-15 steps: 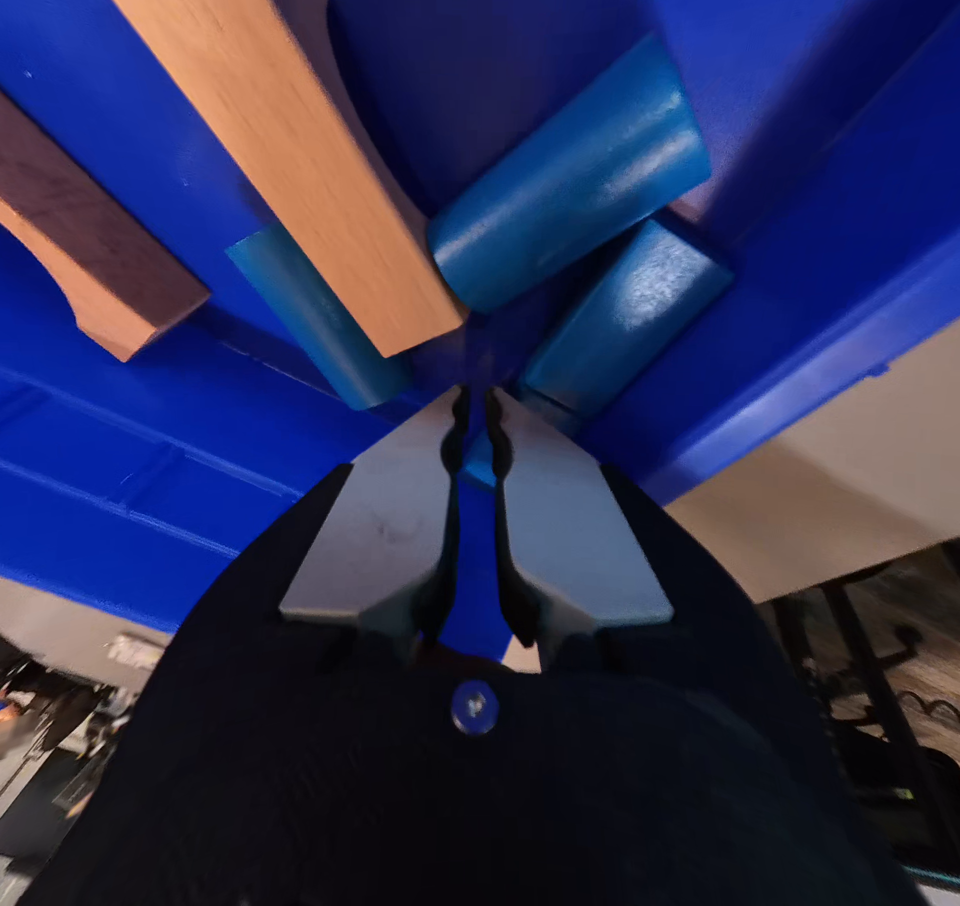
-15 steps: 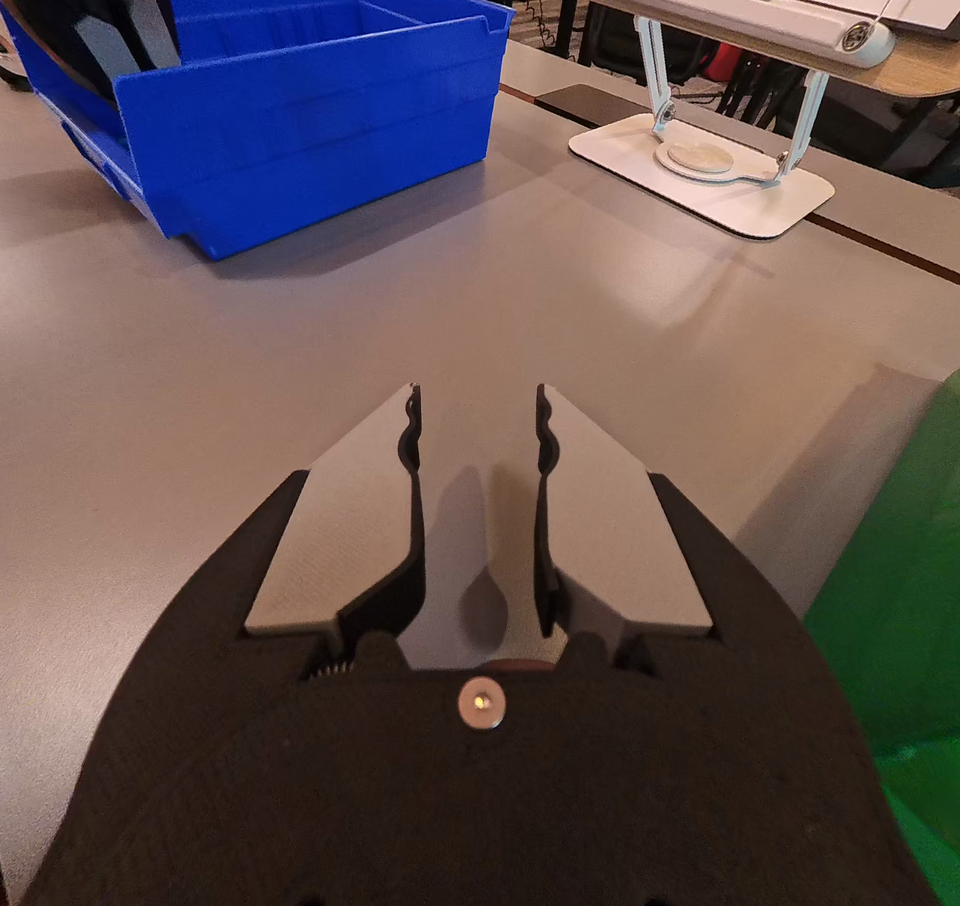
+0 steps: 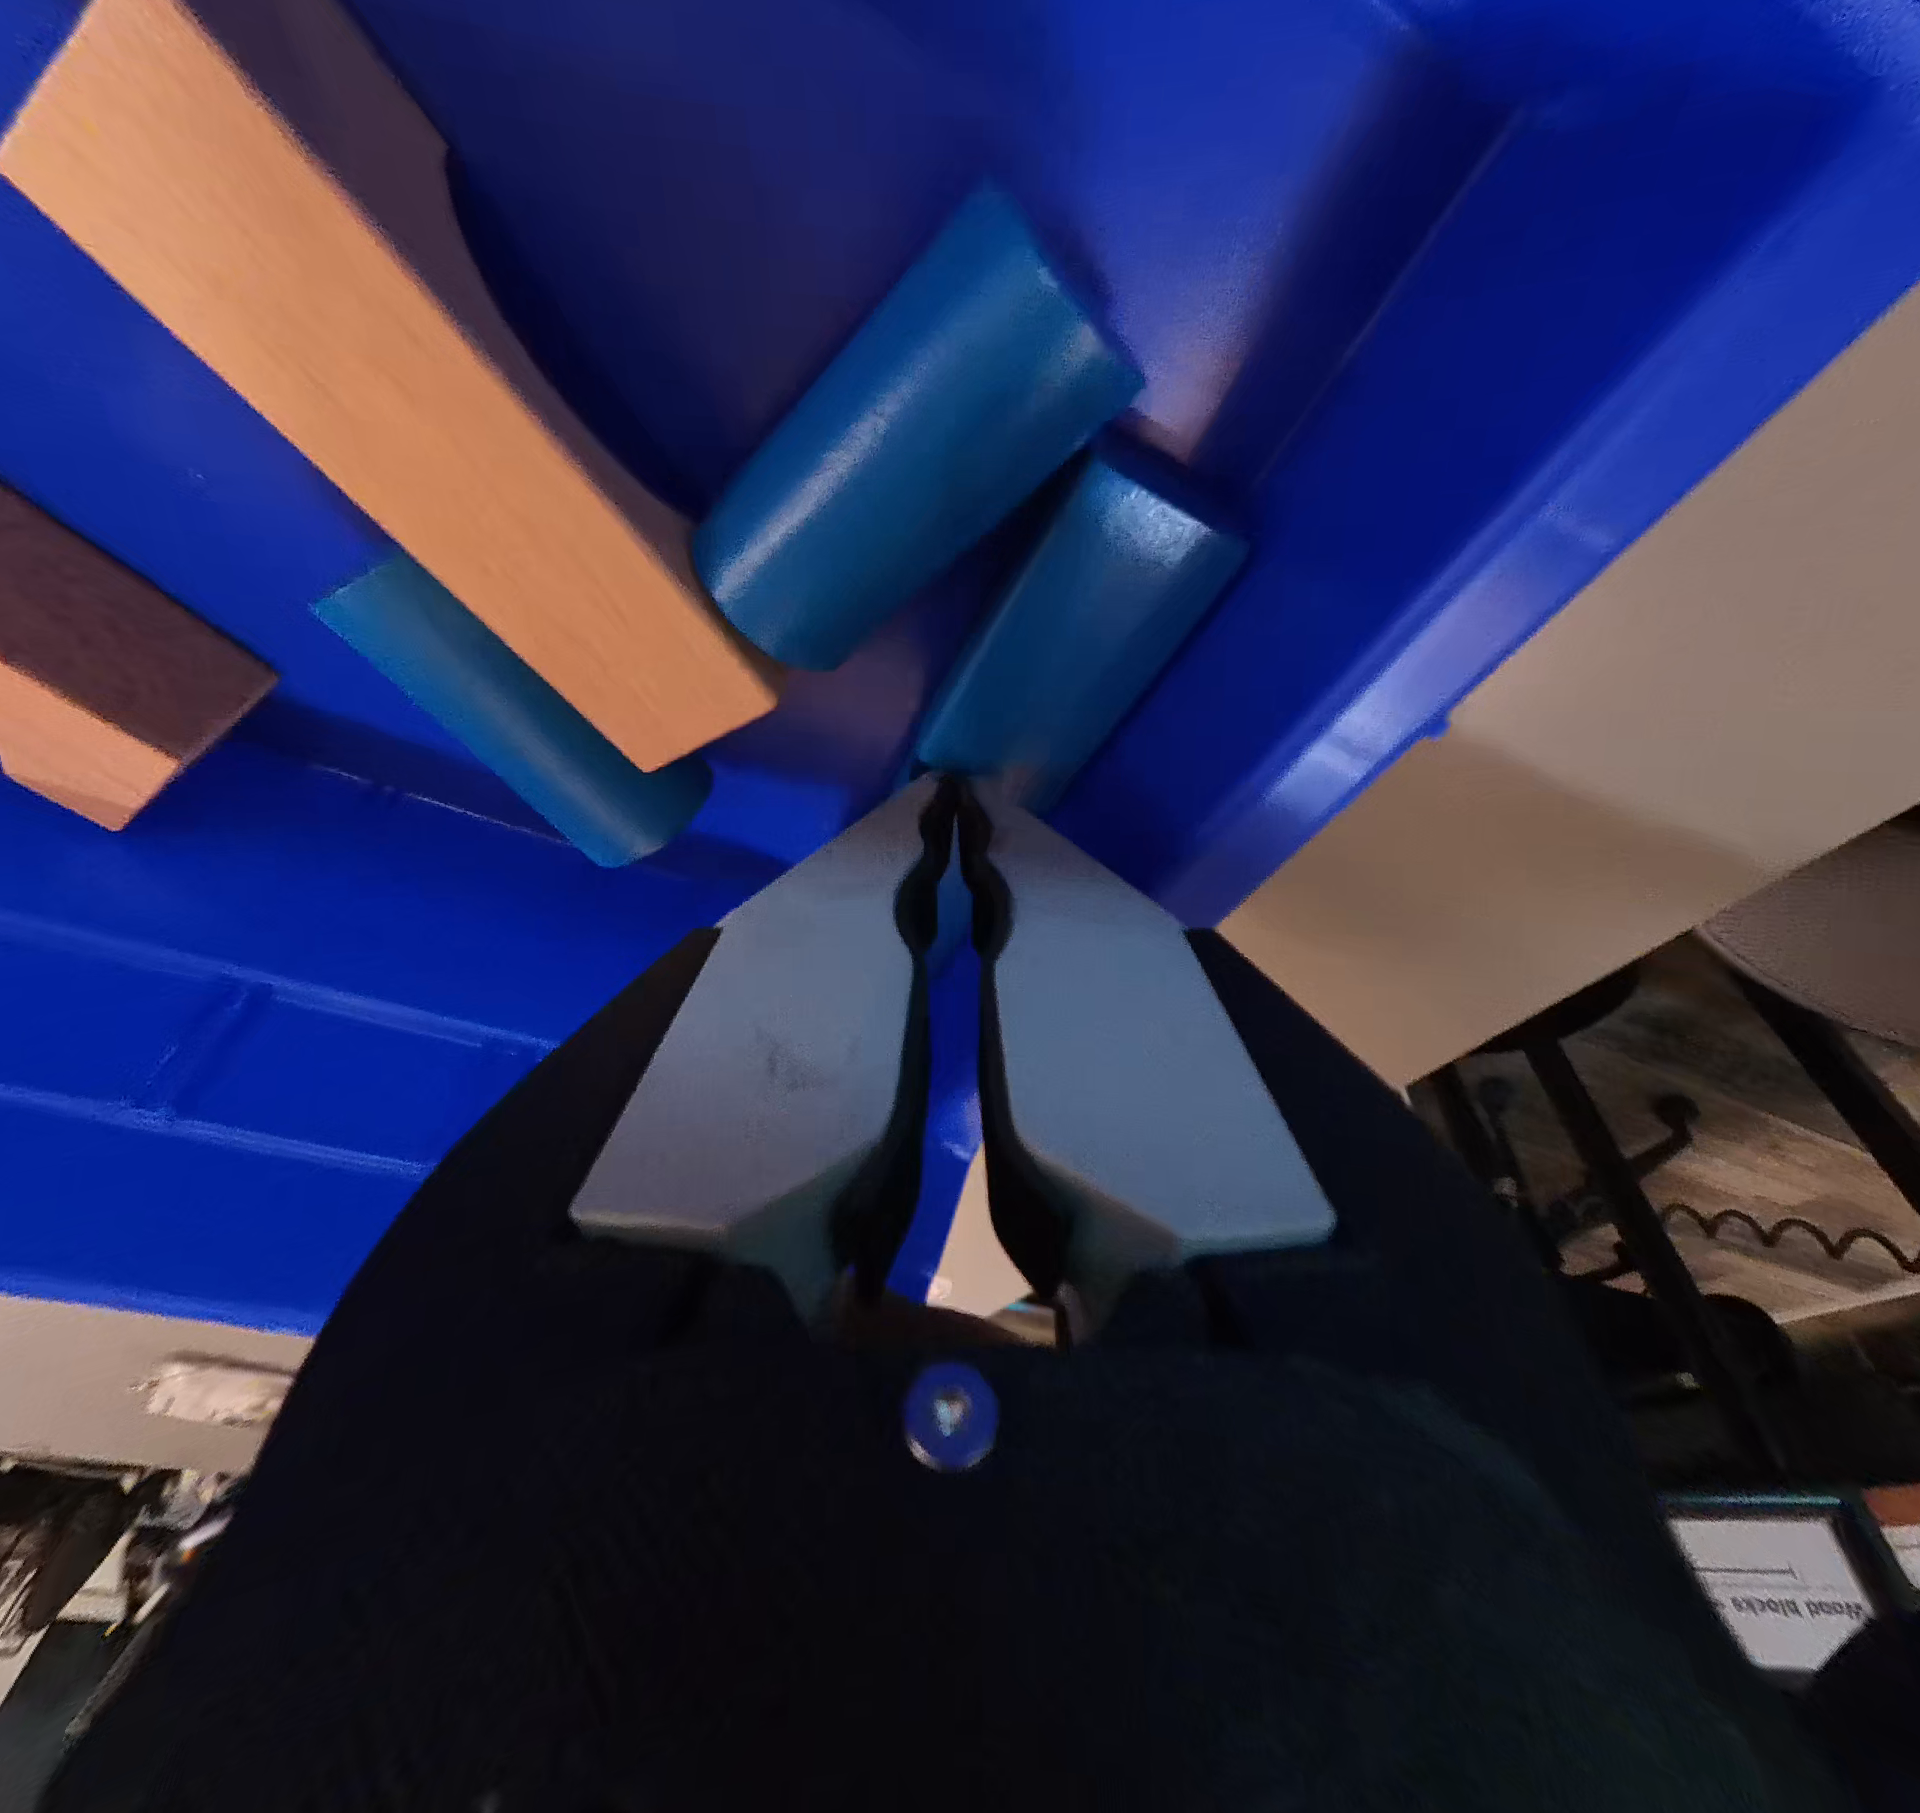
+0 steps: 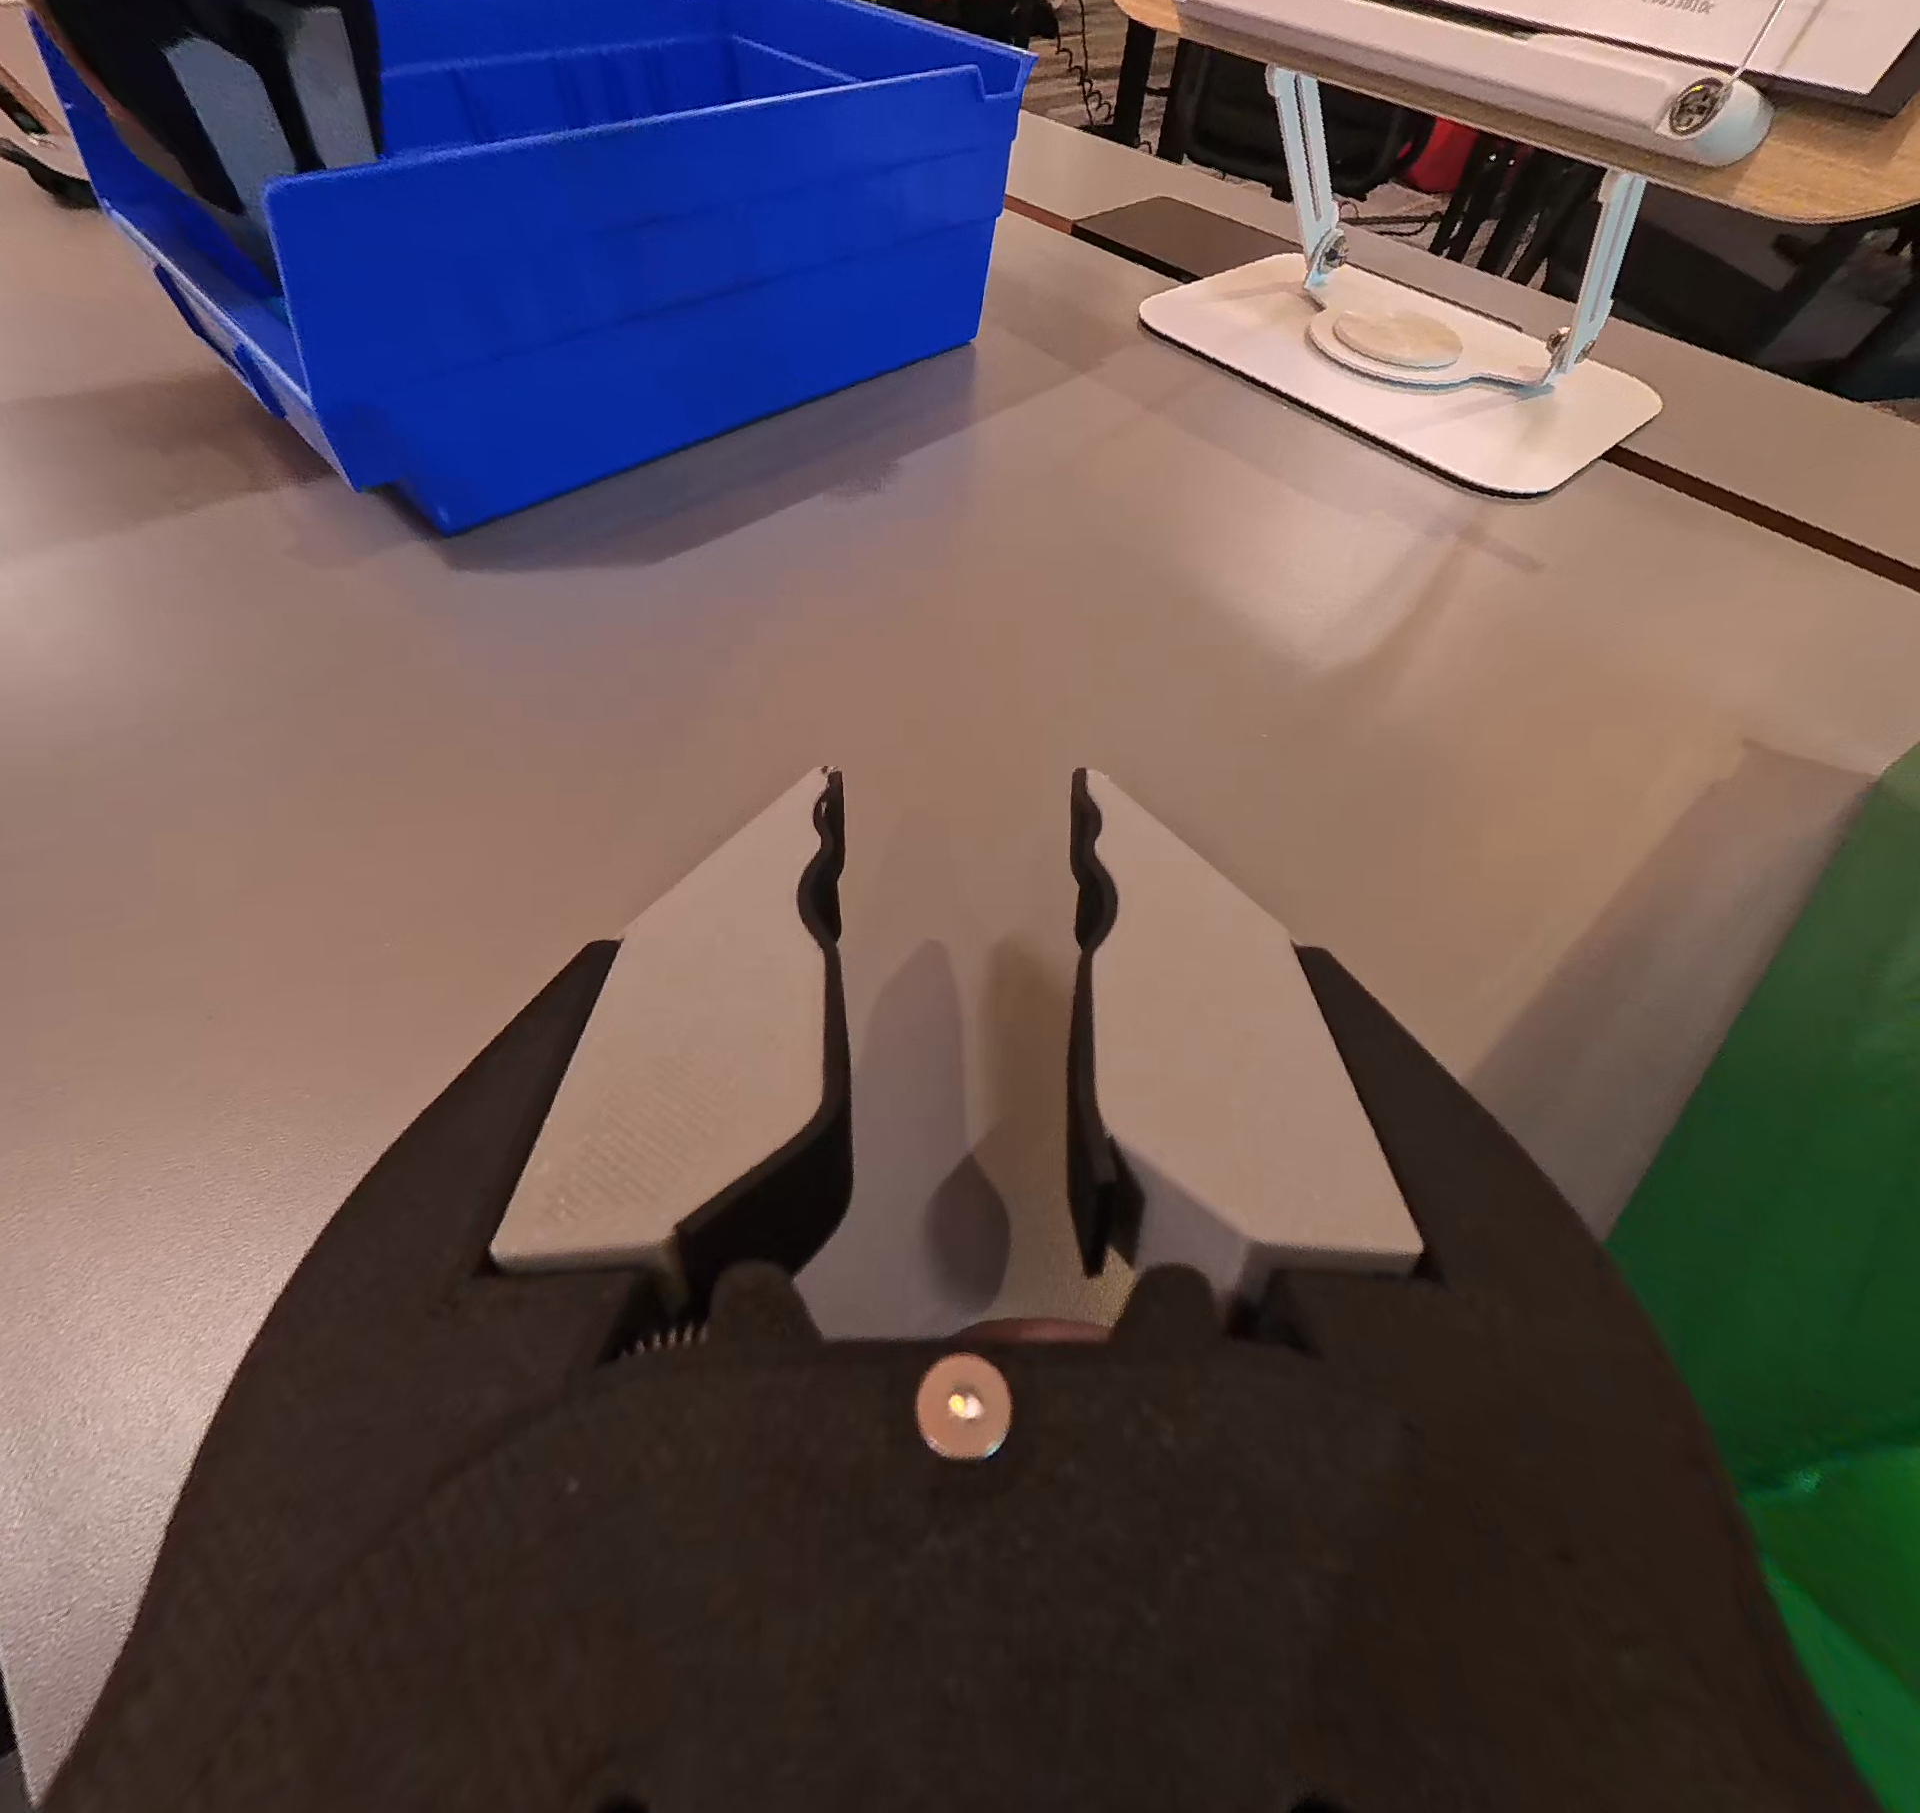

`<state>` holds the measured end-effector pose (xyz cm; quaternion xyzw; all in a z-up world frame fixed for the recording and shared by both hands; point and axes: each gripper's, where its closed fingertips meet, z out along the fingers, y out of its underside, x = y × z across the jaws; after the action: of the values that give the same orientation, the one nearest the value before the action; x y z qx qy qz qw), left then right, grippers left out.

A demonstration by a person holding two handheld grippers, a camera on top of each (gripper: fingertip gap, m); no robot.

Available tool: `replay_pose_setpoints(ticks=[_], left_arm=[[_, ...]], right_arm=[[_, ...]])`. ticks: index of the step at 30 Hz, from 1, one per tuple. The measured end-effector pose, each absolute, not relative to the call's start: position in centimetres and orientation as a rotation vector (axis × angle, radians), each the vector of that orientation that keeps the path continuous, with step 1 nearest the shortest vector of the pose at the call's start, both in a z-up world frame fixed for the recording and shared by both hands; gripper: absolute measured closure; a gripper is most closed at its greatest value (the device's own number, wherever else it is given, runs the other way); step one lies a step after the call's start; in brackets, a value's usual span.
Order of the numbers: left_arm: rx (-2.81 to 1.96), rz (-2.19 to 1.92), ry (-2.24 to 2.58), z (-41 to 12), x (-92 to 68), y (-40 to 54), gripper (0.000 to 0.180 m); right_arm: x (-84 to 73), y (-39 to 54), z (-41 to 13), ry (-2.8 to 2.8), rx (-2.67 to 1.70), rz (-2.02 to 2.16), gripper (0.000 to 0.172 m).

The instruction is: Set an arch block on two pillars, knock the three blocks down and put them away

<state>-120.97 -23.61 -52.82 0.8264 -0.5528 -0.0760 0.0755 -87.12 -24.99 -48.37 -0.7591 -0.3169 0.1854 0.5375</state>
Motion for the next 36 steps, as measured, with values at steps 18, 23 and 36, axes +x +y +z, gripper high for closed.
replay_pose_setpoints(ticks=[18,23,36], left_arm=[[2.702,-0.072,-1.937,-53.0,-116.9,-22.8,0.180],[2.493,-0.086,-2.181,-53.4,-116.6,-23.2,0.180],[2.937,-0.148,-2.195,-51.7,-113.9,-17.1,0.162]], right_arm=[[-87.1,-25.2,-48.3,-0.750,-1.801,0.451,0.131],[-87.1,-25.2,-48.3,-0.751,-1.801,0.449,0.131],[-87.0,-25.2,-48.1,-0.741,-1.799,0.471,0.131]])
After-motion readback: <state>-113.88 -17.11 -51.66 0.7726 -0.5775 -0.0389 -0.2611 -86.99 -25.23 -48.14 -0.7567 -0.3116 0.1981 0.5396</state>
